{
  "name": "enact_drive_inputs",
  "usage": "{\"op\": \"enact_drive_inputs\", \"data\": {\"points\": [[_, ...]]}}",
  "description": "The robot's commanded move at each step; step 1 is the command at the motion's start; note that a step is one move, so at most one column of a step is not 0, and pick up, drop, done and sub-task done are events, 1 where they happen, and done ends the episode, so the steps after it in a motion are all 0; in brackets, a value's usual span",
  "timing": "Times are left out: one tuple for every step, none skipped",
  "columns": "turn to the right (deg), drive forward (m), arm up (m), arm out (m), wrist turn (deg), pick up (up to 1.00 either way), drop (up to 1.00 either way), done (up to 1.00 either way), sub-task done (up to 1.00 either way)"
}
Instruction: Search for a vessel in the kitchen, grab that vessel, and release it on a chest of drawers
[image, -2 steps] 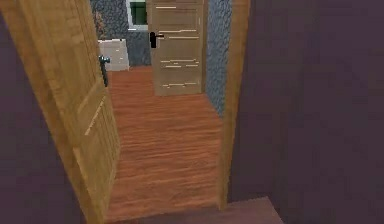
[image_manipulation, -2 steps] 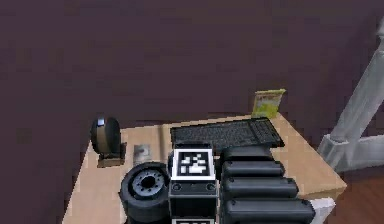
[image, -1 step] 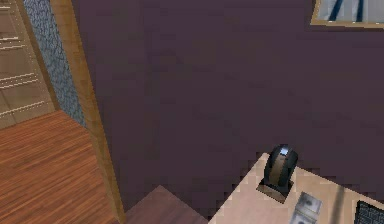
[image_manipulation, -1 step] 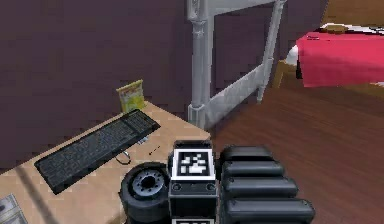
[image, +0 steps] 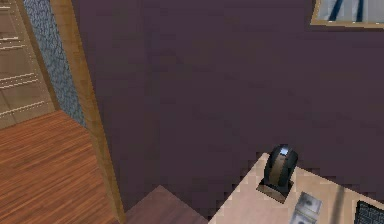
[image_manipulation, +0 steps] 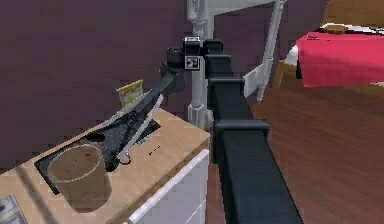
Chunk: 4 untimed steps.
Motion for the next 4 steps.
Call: {"op": "enact_drive_inputs", "data": {"points": [[0.0, 0.0, 0.0, 0.0, 39.0, 0.0, 0.0, 0.0, 0.0], [0.0, 0.0, -0.26, 0.0, 0.0, 0.0, 0.0, 0.0, 0.0], [0.0, 0.0, 0.0, 0.0, 0.0, 0.0, 1.0, 0.0, 0.0], [0.0, 0.0, 0.0, -0.1, 0.0, 0.0, 0.0, 0.0, 0.0]]}}
